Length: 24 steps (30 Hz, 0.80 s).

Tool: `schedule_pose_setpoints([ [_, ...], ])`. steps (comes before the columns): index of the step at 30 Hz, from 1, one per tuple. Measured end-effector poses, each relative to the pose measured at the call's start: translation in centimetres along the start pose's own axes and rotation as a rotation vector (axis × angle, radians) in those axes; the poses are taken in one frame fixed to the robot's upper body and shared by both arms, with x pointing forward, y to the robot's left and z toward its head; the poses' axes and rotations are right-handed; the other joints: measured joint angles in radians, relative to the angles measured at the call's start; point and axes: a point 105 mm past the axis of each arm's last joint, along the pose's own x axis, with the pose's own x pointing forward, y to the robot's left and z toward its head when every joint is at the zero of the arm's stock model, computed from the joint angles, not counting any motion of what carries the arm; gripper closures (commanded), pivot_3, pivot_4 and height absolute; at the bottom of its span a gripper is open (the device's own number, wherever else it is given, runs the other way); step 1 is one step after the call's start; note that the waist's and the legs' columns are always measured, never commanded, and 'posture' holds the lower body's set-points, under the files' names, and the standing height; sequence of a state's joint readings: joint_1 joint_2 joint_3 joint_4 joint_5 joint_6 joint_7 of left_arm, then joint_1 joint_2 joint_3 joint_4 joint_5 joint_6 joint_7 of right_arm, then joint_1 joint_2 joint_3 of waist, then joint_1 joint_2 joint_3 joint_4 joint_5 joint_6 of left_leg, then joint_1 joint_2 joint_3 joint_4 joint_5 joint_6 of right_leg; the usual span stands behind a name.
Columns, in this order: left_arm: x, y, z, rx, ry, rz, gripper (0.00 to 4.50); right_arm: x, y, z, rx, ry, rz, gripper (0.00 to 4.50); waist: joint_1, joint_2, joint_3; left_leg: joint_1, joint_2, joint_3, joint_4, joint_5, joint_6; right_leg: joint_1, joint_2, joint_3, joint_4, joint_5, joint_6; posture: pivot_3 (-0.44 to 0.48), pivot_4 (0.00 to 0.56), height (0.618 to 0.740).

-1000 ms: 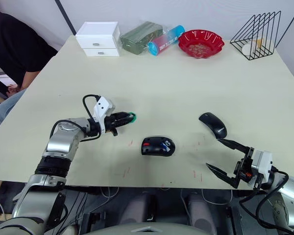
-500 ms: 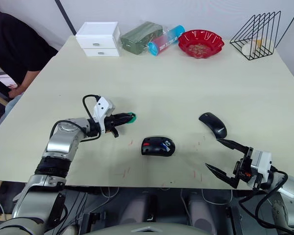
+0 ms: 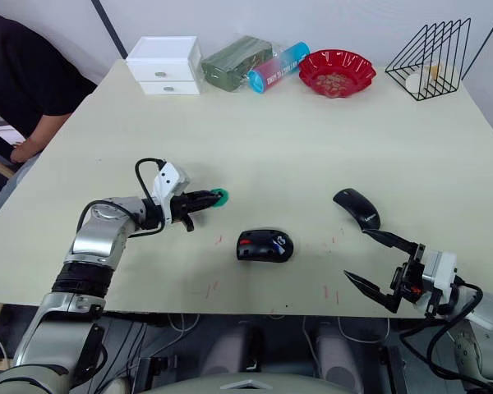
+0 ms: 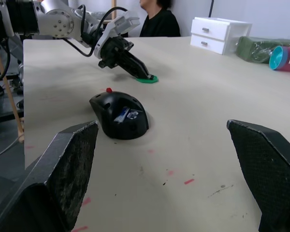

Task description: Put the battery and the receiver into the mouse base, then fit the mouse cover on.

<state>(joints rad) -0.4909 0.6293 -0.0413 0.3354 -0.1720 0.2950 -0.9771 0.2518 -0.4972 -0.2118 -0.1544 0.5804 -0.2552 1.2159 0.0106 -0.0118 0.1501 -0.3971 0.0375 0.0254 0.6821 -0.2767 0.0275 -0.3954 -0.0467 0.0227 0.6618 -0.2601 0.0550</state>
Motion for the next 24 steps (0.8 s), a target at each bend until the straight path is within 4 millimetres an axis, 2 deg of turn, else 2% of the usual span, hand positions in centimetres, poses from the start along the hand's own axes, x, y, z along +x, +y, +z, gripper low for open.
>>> schedule_pose_setpoints([
  [11, -1.7, 0.1, -0.1, 0.057, 0.034, -0.065, 4.45, 0.0, 0.1, 0.2, -0.003, -0.025, -0.01, 0.0, 0.001, 0.0, 0.0, 0.0, 0.0, 0.0, 0.0, 0.0, 0.0, 0.0, 0.0, 0.0, 0.0, 0.0, 0.0, 0.0, 0.15, 0.74],
  [16, -2.3, -0.1, 0.8, 0.105, 0.0, -0.112, 4.45, 0.0, -0.1, 0.4, -0.016, -0.019, 0.002, 0.0, 0.001, 0.0, 0.0, -0.001, 0.0, 0.0, 0.0, 0.0, 0.0, 0.0, 0.0, 0.0, 0.0, 0.0, 0.0, 0.0, 0.15, 0.74],
  [24, -3.0, -1.4, 2.4, 0.185, -0.038, -0.229, 4.45, 0.2, -0.5, 1.0, -0.024, -0.022, 0.023, 0.0, 0.002, 0.0, 0.0, -0.001, 0.0, 0.0, 0.0, 0.0, 0.0, 0.0, 0.0, 0.0, 0.0, 0.0, 0.0, 0.0, 0.15, 0.74],
])
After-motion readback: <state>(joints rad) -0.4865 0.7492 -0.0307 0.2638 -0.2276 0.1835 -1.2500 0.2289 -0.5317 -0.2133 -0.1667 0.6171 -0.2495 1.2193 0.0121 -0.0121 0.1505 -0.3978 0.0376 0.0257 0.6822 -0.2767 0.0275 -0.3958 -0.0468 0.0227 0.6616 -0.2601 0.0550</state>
